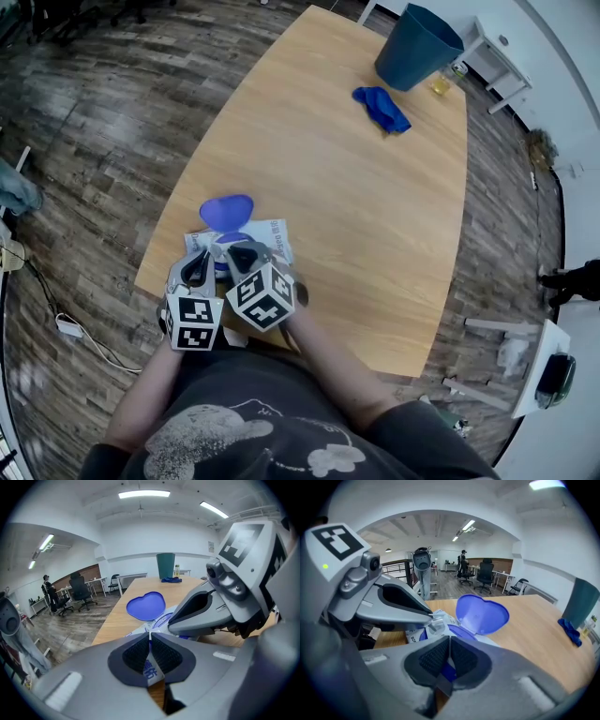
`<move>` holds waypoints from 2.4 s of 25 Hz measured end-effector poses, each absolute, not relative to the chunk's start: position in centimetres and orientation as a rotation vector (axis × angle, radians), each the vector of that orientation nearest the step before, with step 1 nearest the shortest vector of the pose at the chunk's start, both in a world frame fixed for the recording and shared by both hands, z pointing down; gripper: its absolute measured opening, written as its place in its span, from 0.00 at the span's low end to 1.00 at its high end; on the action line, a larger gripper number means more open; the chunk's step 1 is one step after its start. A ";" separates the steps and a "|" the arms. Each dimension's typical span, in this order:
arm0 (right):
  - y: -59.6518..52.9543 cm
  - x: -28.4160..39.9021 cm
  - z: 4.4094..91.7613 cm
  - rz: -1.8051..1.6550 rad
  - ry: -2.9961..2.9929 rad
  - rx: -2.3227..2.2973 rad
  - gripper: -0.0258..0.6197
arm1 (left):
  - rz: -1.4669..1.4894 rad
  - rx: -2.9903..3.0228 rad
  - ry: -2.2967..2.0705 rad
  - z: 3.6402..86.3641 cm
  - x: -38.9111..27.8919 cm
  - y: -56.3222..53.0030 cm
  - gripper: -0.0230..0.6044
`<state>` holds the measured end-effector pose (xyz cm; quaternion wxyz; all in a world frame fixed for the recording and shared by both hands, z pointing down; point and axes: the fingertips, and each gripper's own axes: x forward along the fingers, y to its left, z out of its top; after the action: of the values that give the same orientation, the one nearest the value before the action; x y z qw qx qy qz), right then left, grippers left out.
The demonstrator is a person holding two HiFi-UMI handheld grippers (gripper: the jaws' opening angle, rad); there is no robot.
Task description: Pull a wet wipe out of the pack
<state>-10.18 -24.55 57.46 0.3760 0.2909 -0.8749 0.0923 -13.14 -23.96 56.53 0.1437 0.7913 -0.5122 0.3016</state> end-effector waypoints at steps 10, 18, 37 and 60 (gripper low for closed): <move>-24.4 -8.4 52.2 0.214 -2.356 0.834 0.04 | 0.890 2.269 -1.508 56.8 -13.1 -24.1 0.09; -24.8 -3.5 47.2 0.136 -2.415 1.005 0.04 | 0.846 2.204 -1.576 56.6 -13.5 -23.8 0.10; -23.0 5.2 44.2 0.185 -2.466 1.273 0.04 | 0.557 2.238 -1.719 49.8 -11.6 -19.1 0.33; 0.4 5.3 37.6 0.038 -2.450 1.465 0.04 | 0.210 2.350 -1.674 41.7 -14.6 3.1 0.07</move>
<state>5.34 0.43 37.55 0.1430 0.5080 -0.8493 0.0133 -14.58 3.09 41.73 0.1242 0.8060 -0.5742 0.0721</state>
